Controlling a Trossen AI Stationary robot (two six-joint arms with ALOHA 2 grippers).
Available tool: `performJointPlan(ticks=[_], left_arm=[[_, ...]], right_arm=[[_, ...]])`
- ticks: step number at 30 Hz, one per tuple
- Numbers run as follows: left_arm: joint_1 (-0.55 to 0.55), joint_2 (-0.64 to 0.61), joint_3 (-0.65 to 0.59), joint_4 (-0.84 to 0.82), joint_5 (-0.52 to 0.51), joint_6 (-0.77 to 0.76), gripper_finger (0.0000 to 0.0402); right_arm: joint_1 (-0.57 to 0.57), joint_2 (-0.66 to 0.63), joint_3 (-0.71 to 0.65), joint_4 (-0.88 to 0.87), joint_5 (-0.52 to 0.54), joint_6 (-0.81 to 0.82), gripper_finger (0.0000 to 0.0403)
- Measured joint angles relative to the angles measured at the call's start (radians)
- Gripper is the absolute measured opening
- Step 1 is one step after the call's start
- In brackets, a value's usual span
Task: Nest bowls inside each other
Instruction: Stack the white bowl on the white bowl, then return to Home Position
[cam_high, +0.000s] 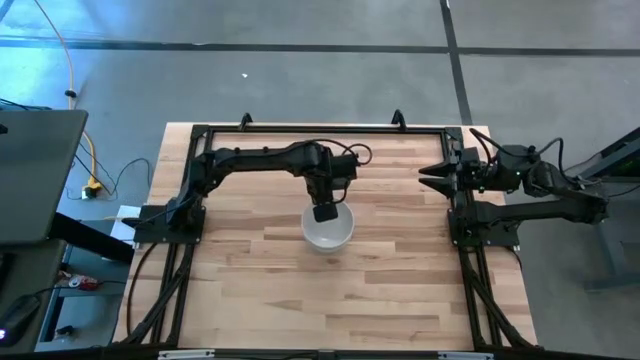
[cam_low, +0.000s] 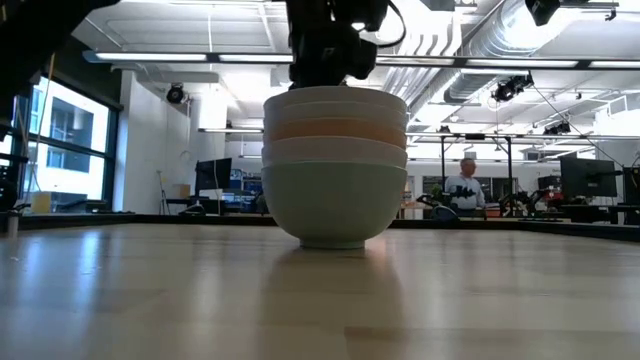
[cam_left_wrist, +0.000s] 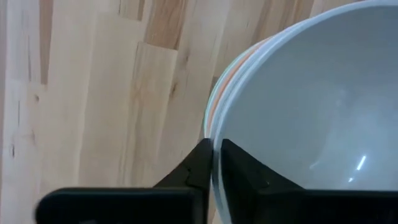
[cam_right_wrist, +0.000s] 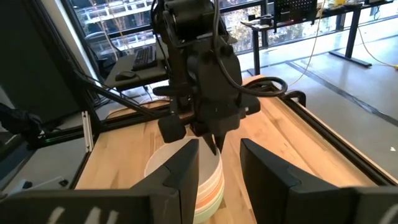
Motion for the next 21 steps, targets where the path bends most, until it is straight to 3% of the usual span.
performJointPlan(ticks=[6,12,21], left_arm=[[0.0,-0.02,0.003,0.033,-0.001,0.007,0.0089],[-0.015,-0.019,0.103,0.024,0.007,0.067,0.0146],[-0.05,-0.019,0.324,0.035,0.121,0.232,0.0173]], right_arm=[[0.0,0.0,0.0,0.0,0.0,0.0,0.011],[0.0,0.0,0.0,0.0,-0.001,0.0,0.011],[0.0,0.0,0.0,0.012,-0.058,-0.008,0.011]])
